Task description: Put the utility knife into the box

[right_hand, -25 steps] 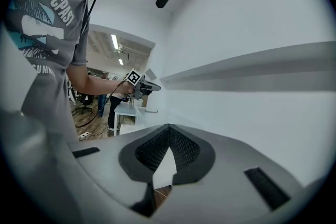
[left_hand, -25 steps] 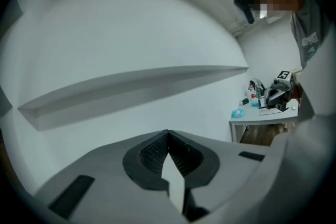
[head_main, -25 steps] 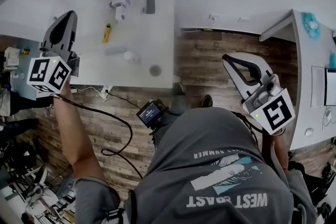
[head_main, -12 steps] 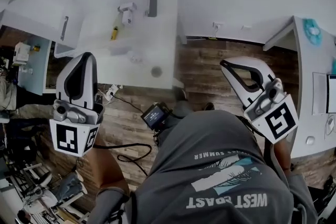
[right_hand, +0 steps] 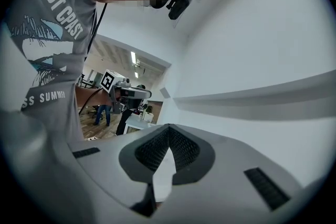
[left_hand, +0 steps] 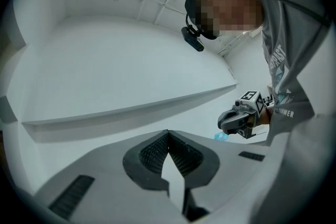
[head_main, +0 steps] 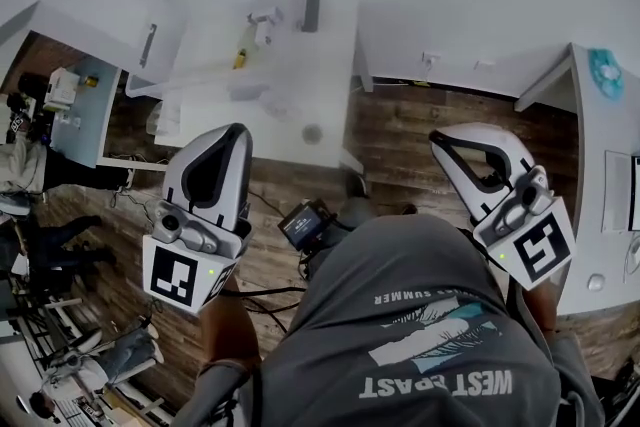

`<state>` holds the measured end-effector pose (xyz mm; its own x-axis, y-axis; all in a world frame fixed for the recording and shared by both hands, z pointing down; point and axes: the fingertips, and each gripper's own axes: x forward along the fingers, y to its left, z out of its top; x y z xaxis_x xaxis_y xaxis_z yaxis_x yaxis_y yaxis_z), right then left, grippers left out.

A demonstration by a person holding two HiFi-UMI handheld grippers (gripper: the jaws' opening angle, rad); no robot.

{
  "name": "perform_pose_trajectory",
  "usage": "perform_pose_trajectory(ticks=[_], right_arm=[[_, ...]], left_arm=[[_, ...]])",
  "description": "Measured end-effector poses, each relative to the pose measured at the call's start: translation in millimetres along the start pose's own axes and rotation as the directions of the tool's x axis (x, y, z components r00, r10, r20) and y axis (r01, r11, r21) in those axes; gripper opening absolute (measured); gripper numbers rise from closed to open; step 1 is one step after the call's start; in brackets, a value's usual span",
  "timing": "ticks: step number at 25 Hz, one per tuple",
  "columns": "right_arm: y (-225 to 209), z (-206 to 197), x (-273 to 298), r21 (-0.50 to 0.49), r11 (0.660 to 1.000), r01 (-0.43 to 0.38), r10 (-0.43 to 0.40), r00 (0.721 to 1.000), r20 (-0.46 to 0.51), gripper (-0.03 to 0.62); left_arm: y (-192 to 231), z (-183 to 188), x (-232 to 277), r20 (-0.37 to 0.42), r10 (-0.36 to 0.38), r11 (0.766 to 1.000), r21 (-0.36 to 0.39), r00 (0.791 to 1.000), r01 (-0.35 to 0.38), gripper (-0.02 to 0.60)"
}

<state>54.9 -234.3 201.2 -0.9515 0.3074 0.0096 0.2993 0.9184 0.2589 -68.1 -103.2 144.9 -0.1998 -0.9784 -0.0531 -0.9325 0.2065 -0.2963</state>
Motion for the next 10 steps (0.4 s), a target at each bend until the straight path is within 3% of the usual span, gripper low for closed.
perform_pose_trajectory(ticks=[10], right_arm=[[12, -4, 2, 0.027, 0.999, -0.027, 0.027, 1.000, -0.008, 0.009]], left_arm=[[-4, -10, -7, 0.010, 0.005, 0.996, -0.089, 1.000, -0.004, 0.011]])
